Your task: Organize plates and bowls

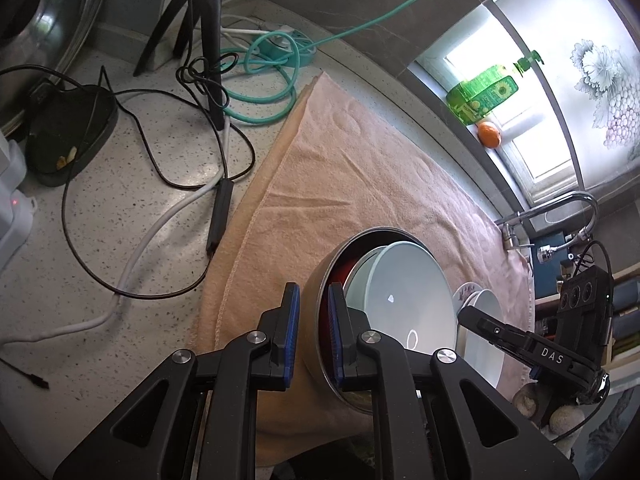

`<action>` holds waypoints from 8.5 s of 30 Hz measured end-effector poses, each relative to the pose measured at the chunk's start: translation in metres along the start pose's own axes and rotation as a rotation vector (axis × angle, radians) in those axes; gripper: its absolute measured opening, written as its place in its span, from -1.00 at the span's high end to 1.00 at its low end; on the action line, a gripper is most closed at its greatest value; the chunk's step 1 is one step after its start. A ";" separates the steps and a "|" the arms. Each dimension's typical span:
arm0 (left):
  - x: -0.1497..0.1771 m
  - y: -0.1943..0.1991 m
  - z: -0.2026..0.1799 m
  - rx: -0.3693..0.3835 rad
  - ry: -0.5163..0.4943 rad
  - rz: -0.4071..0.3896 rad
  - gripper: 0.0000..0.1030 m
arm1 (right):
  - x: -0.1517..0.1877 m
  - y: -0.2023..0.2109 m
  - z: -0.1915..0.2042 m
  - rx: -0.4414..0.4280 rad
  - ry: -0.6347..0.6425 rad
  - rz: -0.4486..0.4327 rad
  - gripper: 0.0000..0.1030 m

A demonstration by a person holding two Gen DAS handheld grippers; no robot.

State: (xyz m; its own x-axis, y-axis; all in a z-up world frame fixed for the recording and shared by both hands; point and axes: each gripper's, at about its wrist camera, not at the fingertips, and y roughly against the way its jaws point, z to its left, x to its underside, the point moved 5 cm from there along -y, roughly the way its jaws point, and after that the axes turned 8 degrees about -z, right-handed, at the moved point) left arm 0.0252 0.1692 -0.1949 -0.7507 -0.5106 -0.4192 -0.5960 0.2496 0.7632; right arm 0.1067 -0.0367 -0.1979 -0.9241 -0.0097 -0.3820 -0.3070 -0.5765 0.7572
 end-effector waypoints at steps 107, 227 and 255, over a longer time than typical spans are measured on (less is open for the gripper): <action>0.024 0.009 -0.107 0.035 -0.134 -0.038 0.91 | -0.011 0.079 -0.032 0.019 0.027 -0.104 0.77; 0.109 0.038 -0.231 -0.069 -0.337 -0.224 0.44 | 0.026 0.206 -0.146 0.192 0.157 -0.357 0.25; 0.121 0.084 -0.230 -0.005 -0.531 -0.266 -0.45 | 0.075 0.248 -0.084 0.335 0.151 -0.530 -0.50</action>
State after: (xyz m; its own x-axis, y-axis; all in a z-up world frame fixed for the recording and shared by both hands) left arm -0.0498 -0.0610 -0.0683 -0.6162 -0.0732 -0.7842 -0.7830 0.1648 0.5998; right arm -0.0194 -0.2492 -0.0832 -0.5930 0.0774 -0.8014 -0.7900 -0.2485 0.5605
